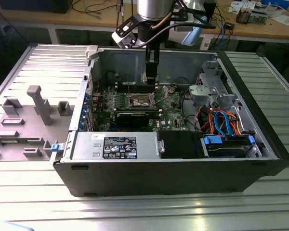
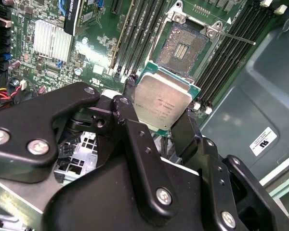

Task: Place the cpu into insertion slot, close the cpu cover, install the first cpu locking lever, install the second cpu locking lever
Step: 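Place the cpu into insertion slot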

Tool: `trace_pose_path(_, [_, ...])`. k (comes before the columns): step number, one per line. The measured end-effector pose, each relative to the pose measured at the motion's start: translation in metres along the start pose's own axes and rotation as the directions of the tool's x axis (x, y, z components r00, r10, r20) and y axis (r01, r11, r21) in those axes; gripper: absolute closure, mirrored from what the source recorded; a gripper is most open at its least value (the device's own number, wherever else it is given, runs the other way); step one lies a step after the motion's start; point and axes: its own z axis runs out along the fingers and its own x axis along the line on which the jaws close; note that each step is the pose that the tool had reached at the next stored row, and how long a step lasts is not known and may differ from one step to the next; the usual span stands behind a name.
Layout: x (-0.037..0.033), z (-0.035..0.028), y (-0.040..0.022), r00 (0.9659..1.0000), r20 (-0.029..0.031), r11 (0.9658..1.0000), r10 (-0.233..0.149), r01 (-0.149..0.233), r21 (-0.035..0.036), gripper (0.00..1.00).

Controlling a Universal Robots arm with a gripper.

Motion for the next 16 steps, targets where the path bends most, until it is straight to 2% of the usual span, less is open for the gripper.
trace_pose_path(6, [0.0000,0.0010,-0.0001,1.0000,-0.0002,1.0000,0.000,0.000,0.0000,0.46])
trace_pose_path(12, [-0.0001,0.0098,-0.0007,1.0000,0.0018,1.0000,0.003,-0.003,0.0004,0.46])
trace_pose_path(16, [-0.0001,0.0144,-0.0011,0.9997,0.0041,0.9997,0.022,-0.022,0.0025,0.46])
